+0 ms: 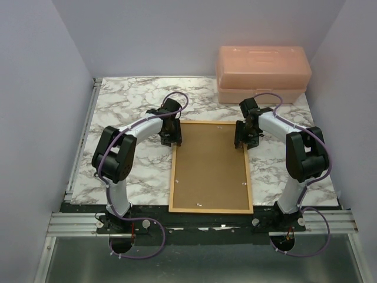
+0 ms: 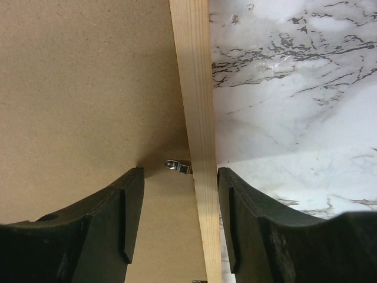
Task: Put the photo into the frame
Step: Install the photo frame at the center of the board.
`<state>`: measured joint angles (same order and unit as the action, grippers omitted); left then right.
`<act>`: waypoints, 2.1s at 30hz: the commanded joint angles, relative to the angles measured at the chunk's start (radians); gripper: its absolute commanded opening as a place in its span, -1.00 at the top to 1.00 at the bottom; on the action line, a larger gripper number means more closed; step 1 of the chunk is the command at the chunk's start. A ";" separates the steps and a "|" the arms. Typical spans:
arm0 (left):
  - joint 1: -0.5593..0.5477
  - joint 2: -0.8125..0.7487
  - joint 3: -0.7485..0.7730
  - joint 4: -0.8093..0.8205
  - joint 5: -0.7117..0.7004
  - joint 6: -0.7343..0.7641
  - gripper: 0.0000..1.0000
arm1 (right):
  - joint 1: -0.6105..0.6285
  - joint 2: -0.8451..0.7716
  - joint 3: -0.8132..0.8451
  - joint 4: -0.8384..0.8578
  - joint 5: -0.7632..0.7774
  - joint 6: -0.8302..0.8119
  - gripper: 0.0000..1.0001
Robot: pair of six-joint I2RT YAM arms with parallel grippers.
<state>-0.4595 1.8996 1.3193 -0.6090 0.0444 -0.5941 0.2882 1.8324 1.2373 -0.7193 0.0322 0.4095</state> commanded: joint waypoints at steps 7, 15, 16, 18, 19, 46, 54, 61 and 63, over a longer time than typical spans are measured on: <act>0.000 -0.003 0.047 -0.017 0.025 0.001 -0.07 | 0.006 0.006 0.014 -0.009 -0.025 -0.006 -0.18; -0.001 0.073 0.087 -0.004 0.017 -0.022 -0.08 | 0.006 0.012 0.008 -0.008 -0.025 -0.007 -0.18; -0.001 0.079 0.090 -0.003 0.017 -0.023 -0.02 | 0.006 0.012 0.008 -0.008 -0.025 -0.007 -0.18; -0.001 0.092 0.096 -0.012 0.011 -0.023 0.12 | 0.006 0.013 0.007 -0.008 -0.025 -0.005 -0.18; -0.001 0.096 0.095 -0.015 0.005 -0.023 0.21 | 0.006 0.013 0.008 -0.008 -0.024 -0.007 -0.18; 0.134 -0.298 -0.274 0.083 0.166 -0.062 -0.43 | 0.090 0.213 0.296 -0.056 -0.172 0.004 -0.18; 0.135 -0.424 -0.502 0.077 0.148 -0.145 -0.36 | 0.152 0.362 0.562 -0.129 -0.140 0.025 -0.21; 0.117 -0.468 -0.596 0.114 0.160 -0.183 -0.21 | 0.152 0.306 0.594 -0.164 -0.040 0.019 -0.51; 0.110 -0.503 -0.586 0.115 0.167 -0.178 -0.30 | 0.152 0.276 0.572 -0.164 -0.011 0.018 -0.56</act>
<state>-0.3279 1.4258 0.7689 -0.4637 0.1989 -0.7567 0.4446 2.1723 1.8168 -0.8330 -0.0643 0.4221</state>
